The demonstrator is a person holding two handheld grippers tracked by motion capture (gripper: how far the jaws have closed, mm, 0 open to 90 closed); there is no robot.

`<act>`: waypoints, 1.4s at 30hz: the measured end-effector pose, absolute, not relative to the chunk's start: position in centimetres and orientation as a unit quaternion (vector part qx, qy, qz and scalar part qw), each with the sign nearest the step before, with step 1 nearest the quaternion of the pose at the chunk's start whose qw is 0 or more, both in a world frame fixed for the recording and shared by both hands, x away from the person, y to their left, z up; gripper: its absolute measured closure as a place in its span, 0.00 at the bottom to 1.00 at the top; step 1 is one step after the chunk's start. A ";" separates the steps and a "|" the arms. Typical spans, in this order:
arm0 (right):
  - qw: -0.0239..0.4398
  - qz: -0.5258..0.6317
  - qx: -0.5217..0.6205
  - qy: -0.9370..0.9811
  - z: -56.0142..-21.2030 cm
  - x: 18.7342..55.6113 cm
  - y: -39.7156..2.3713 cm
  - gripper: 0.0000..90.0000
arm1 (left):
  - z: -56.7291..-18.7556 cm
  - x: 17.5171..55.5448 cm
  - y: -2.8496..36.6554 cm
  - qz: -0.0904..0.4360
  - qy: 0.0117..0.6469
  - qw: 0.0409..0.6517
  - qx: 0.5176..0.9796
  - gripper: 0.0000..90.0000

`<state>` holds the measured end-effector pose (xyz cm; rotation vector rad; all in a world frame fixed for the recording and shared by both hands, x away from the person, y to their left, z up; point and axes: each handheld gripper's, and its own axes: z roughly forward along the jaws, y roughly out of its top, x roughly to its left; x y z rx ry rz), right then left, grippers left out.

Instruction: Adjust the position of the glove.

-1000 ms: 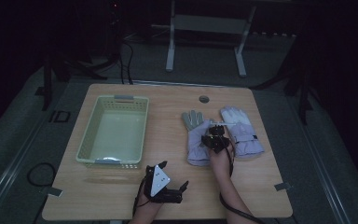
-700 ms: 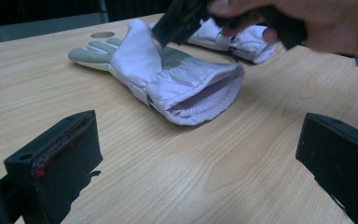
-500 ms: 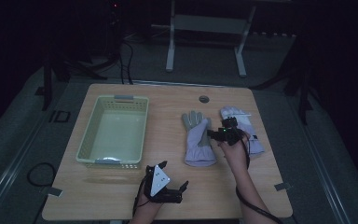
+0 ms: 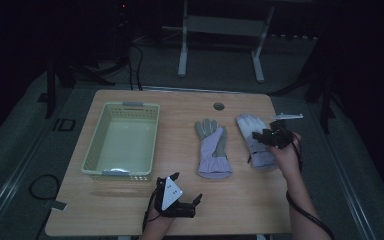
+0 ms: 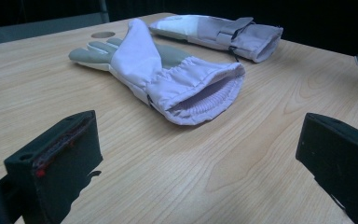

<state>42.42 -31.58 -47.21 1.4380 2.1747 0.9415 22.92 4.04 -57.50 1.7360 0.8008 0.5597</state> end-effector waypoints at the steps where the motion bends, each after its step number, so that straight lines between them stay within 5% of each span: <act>1: 0.184 0.334 0.510 0.771 -47.3 42.6 -32.2 0.52 | -57.5 22.9 4.0 0.236 0.337 0.543 0.732 0.00; 17: 0.123 0.333 0.525 0.774 -51.2 45.6 -35.5 0.55 | -57.5 22.9 4.0 0.236 0.340 0.542 0.732 0.00; 23: 0.117 0.301 0.530 0.784 -53.3 45.9 -35.2 0.69 | -57.5 22.9 4.0 0.237 0.338 0.542 0.732 0.00; 30: 0.113 0.306 0.567 0.756 -52.6 45.4 -35.0 0.86 | -57.5 22.9 4.0 0.236 0.339 0.542 0.732 0.00; 42: 0.122 0.326 0.575 0.740 -47.8 42.2 -35.1 0.89 | -57.5 22.9 4.0 0.237 0.341 0.541 0.731 0.00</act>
